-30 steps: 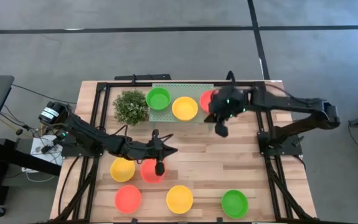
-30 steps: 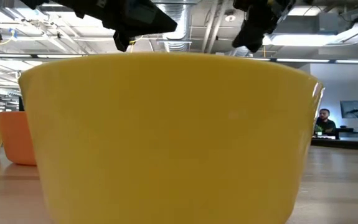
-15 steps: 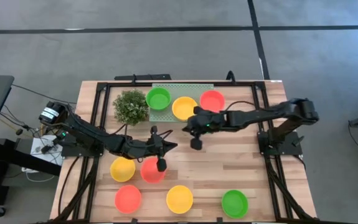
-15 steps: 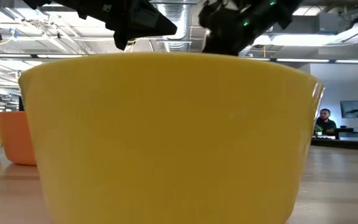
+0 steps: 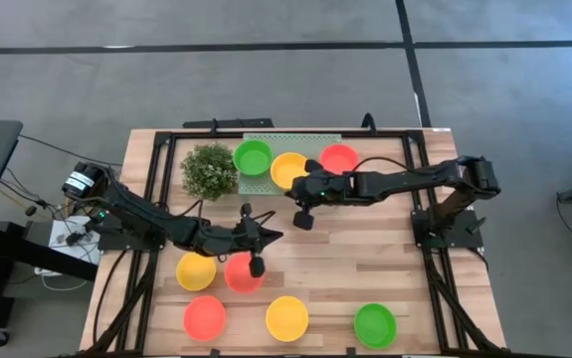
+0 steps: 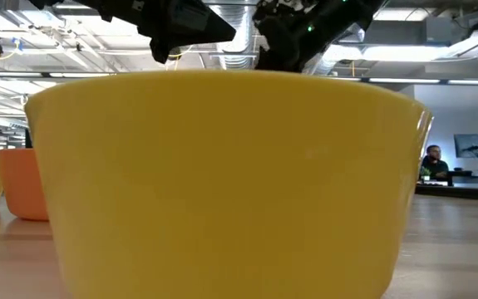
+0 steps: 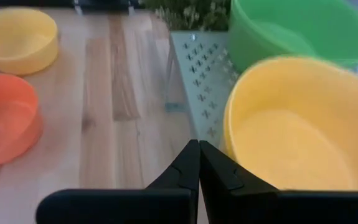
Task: Pick & Place Mini bowls
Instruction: Stack the yellow bowl on the yellow bowl on the shelf
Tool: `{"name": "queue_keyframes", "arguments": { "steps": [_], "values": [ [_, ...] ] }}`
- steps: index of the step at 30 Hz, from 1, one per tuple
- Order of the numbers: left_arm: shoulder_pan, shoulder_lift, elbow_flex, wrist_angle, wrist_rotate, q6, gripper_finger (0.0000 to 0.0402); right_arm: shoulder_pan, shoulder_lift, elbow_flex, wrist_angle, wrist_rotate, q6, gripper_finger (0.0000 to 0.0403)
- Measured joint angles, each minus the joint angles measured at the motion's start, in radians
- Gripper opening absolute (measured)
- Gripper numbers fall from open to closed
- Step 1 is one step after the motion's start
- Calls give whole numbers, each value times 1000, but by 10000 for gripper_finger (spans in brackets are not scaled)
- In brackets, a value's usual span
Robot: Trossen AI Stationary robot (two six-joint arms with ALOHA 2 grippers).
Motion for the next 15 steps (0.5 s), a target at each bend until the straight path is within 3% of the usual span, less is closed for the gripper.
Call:
{"name": "queue_keyframes", "arguments": {
  "steps": [5,15],
  "values": [
    [-41,0,0,0,-1,0,6,0,-44,0,-2,0,-3,1],
    [-105,0,0,6,-103,-3,5,-47,-23,-1,-10,-48,-15,1]
  ]
}}
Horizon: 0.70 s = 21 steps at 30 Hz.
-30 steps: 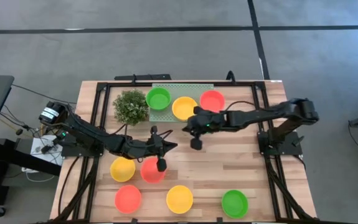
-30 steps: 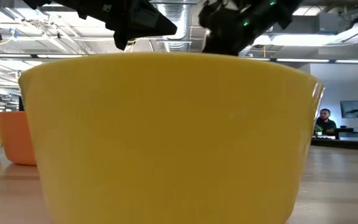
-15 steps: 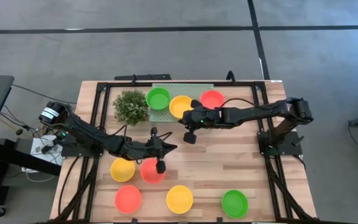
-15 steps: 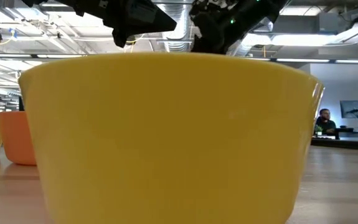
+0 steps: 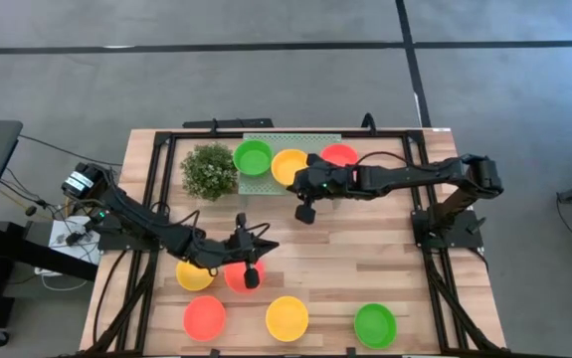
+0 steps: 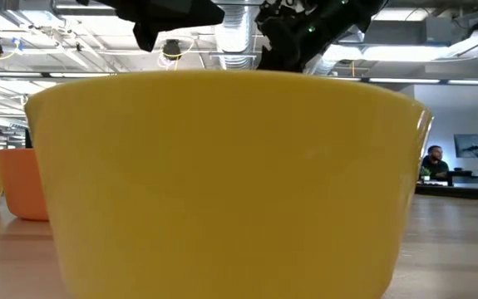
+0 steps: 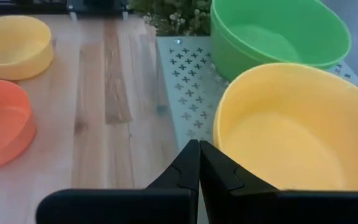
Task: Pick & Place Mini bowls
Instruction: Stack the yellow bowl on the yellow bowl on the shelf, then stack the orange bowl on the orange bowl on the shelf
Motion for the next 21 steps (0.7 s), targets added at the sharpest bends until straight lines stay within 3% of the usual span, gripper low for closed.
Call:
{"name": "queue_keyframes", "arguments": {
  "steps": [14,21],
  "values": [
    [-16,0,0,8,-1,-55,8,-15,-16,0,-11,18,-46,1],
    [-70,0,0,7,-1,-80,19,54,-159,0,-39,1,-94,1]
  ]
}}
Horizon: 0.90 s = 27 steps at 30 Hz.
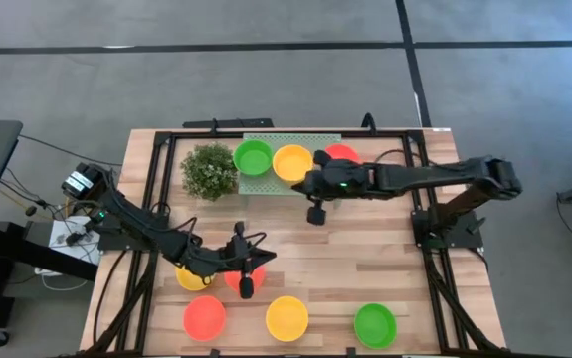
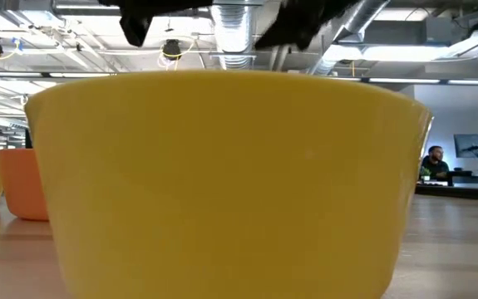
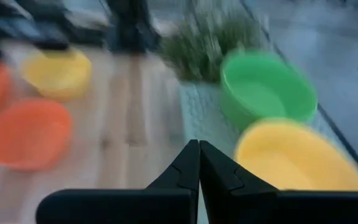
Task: Pick & Place Mini bowls
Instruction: Stack the orange bowl on the orange bowl on the shelf
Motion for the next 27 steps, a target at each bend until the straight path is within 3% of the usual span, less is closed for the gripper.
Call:
{"name": "queue_keyframes", "arguments": {
  "steps": [3,7,16,19,24,27],
  "values": [
    [-38,0,0,-1,0,-13,39,49,-111,0,-58,-4,-23,1],
    [-81,0,0,-2,1,-150,73,133,-262,-45,-141,-3,-36,1],
    [-103,0,0,-20,40,-316,102,277,-511,-445,57,-6,100,1],
    [-99,0,29,-116,59,-366,102,306,-536,-517,93,-6,114,1],
    [-100,8,152,-424,81,-472,102,335,-514,-548,148,-7,109,1],
    [-99,31,205,-480,132,-478,102,334,-483,-548,195,-6,109,1]
  ]
}}
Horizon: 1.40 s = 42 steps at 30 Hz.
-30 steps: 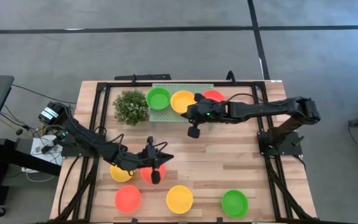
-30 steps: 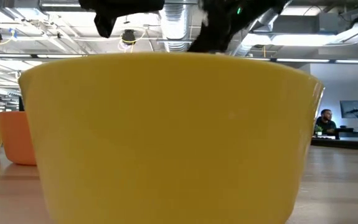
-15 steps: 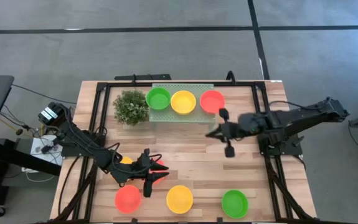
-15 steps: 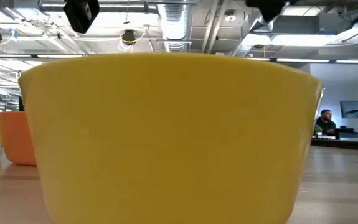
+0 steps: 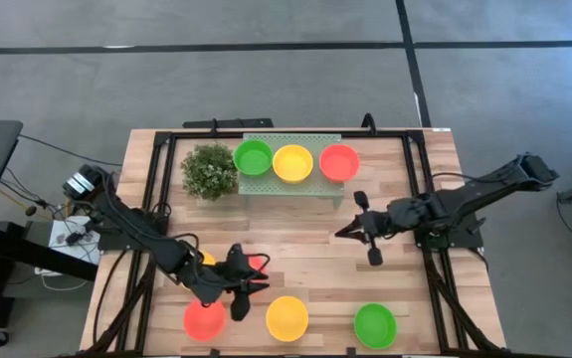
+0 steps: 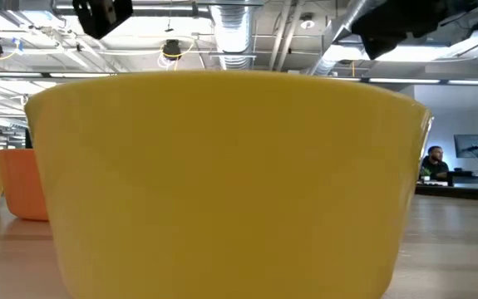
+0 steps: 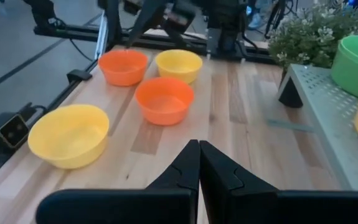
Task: Pick & Place Mini bowls
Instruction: Stack the orange bowl on the orange bowl on the shelf
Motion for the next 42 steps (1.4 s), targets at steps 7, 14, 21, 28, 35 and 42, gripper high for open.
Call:
{"name": "queue_keyframes", "arguments": {
  "steps": [7,14,21,28,35,42],
  "values": [
    [-1,63,14,-143,163,-81,102,-16,84,0,134,0,-3,1],
    [-1,90,14,-287,240,-80,102,-21,138,1,138,0,-14,30],
    [0,117,12,-305,218,-38,102,-31,172,2,158,0,-54,89],
    [1,212,10,-308,212,-41,102,-35,194,2,199,-79,-55,116],
    [19,240,10,-309,193,-42,101,-32,241,2,266,-137,-55,120],
    [33,239,12,-300,222,38,23,-32,343,2,373,-169,-102,120]
  ]
}}
